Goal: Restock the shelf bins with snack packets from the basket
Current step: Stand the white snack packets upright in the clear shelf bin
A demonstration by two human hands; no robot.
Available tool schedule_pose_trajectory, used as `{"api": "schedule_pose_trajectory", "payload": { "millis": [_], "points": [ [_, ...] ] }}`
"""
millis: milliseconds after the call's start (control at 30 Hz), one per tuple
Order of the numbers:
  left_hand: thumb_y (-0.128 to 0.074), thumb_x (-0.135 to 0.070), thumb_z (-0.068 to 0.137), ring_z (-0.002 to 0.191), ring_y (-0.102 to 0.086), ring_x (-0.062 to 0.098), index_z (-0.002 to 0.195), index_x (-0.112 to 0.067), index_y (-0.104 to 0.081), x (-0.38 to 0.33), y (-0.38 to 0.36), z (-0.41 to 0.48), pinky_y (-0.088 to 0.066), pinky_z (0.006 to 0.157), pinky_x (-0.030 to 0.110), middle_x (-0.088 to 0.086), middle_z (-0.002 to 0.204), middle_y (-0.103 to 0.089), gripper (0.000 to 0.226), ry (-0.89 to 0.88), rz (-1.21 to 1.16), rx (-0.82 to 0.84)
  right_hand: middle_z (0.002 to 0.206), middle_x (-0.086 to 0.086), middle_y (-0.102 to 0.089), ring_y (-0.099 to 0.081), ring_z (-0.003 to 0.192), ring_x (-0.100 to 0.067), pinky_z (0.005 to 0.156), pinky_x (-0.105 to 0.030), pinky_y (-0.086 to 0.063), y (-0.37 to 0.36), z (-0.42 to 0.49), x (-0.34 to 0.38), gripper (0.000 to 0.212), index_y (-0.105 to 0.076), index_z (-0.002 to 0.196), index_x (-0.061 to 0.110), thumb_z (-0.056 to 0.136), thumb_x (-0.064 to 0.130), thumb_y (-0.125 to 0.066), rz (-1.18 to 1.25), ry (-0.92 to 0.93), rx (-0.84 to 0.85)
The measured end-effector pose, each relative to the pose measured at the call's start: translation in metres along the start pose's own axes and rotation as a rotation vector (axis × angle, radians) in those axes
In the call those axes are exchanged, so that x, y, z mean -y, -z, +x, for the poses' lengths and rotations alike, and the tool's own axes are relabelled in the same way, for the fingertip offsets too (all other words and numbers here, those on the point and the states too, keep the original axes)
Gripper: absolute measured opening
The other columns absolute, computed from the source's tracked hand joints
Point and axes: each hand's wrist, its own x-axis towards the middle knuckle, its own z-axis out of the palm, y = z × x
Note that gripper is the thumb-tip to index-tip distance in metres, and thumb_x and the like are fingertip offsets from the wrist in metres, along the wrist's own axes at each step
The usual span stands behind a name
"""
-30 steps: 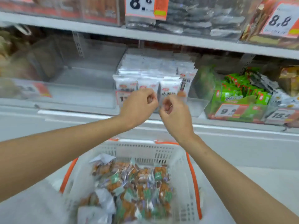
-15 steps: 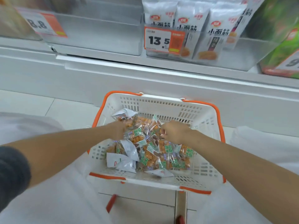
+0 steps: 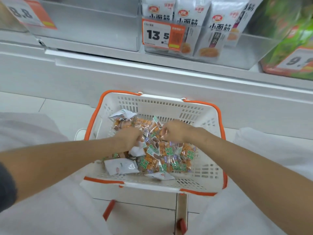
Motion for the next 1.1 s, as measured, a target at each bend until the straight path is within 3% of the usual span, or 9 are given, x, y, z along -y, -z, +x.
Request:
{"api": "schedule_pose_trajectory", "payload": {
  "millis": [167, 300, 400, 467, 600, 700, 800, 900, 1100],
  "points": [
    [-0.065, -0.022, 0.091, 0.067, -0.045, 0.016, 0.075, -0.010, -0.056, -0.020, 0.099, -0.020, -0.036, 0.065, 0.026, 0.002, 0.073, -0.050, 0.021, -0.093, -0.374, -0.263, 0.138, -0.003, -0.051, -0.054, 0.110, -0.019, 0.084, -0.026, -0.043, 0.062, -0.039, 0.006, 0.057, -0.046, 0.141, 0.019, 0.088, 0.027, -0.066, 0.182, 0.032, -0.104],
    [-0.067, -0.014, 0.091, 0.063, -0.056, 0.003, 0.076, -0.016, -0.060, -0.023, 0.143, -0.036, -0.042, 0.059, 0.010, -0.001, 0.078, -0.062, 0.016, -0.183, -0.814, -0.250, 0.145, 0.004, -0.041, -0.050, 0.122, -0.019, 0.096, -0.030, -0.045, 0.081, -0.060, 0.007, 0.093, -0.031, 0.150, 0.023, 0.074, 0.045, -0.080, 0.314, 0.024, -0.108],
    [-0.060, -0.011, 0.095, 0.065, -0.061, -0.003, 0.089, -0.015, -0.063, -0.034, 0.153, -0.033, -0.047, 0.059, 0.010, -0.005, 0.085, -0.066, 0.007, -0.217, -0.888, -0.151, 0.102, 0.010, -0.062, -0.061, 0.088, -0.007, 0.071, -0.019, -0.046, 0.085, -0.064, 0.003, 0.045, -0.064, 0.109, 0.023, 0.073, 0.044, -0.082, 0.318, 0.027, -0.141],
    [-0.055, -0.012, 0.098, 0.077, -0.065, 0.005, 0.096, -0.013, -0.062, -0.041, 0.156, -0.028, -0.055, 0.070, 0.018, -0.001, 0.094, -0.067, 0.007, -0.223, -0.946, -0.133, 0.081, 0.011, -0.062, -0.060, 0.064, 0.003, 0.057, -0.012, -0.042, 0.085, -0.065, 0.002, 0.020, -0.064, 0.085, 0.026, 0.078, 0.034, -0.081, 0.481, 0.049, -0.081],
    [-0.052, -0.032, 0.099, 0.076, -0.058, 0.016, 0.091, -0.010, -0.059, -0.046, 0.159, -0.024, -0.052, 0.072, 0.028, 0.002, 0.084, -0.059, 0.024, -0.191, -0.973, -0.222, 0.097, 0.000, -0.071, -0.072, 0.088, -0.013, 0.069, -0.024, -0.056, 0.081, -0.059, 0.006, 0.024, -0.063, 0.106, 0.021, 0.086, 0.027, -0.074, 0.789, 0.103, 0.039],
    [-0.058, -0.036, 0.096, 0.056, -0.045, 0.016, 0.071, -0.009, -0.053, -0.045, 0.157, -0.016, -0.040, 0.059, 0.028, 0.001, 0.061, -0.044, 0.037, -0.188, -0.874, -0.446, 0.089, 0.002, -0.069, -0.069, 0.073, -0.006, 0.061, -0.017, -0.053, 0.079, -0.059, 0.014, 0.012, -0.063, 0.101, 0.020, 0.092, 0.027, -0.066, 0.859, 0.134, 0.050],
    [-0.064, -0.034, 0.092, 0.046, -0.047, 0.008, 0.069, -0.010, -0.066, -0.036, 0.159, -0.011, -0.037, 0.045, 0.021, -0.006, 0.051, -0.051, 0.033, -0.066, -0.927, -0.586, 0.082, 0.004, -0.071, -0.068, 0.073, -0.008, 0.065, -0.019, -0.057, 0.080, -0.060, 0.018, 0.011, -0.065, 0.097, 0.017, 0.092, 0.028, -0.063, 0.943, 0.157, 0.042],
    [-0.066, -0.030, 0.091, 0.034, -0.044, 0.000, 0.081, -0.002, -0.073, -0.035, 0.163, -0.014, -0.032, 0.037, 0.016, -0.009, 0.046, -0.056, 0.030, -0.045, -0.973, -0.607, 0.078, 0.006, -0.073, -0.069, 0.074, -0.008, 0.063, -0.016, -0.055, 0.086, -0.061, 0.016, 0.012, -0.065, 0.098, 0.015, 0.092, 0.025, -0.062, 1.059, 0.139, 0.073],
    [-0.065, -0.036, 0.092, 0.033, -0.037, 0.008, 0.056, -0.004, -0.054, -0.031, 0.161, -0.019, -0.036, 0.043, 0.022, -0.010, 0.036, -0.039, 0.048, 0.015, -0.928, -0.564, 0.096, -0.002, -0.072, -0.070, 0.088, -0.013, 0.075, -0.021, -0.058, 0.082, -0.062, 0.010, 0.027, -0.061, 0.113, 0.010, 0.090, 0.022, -0.067, 0.982, 0.082, 0.071]
  ]
}}
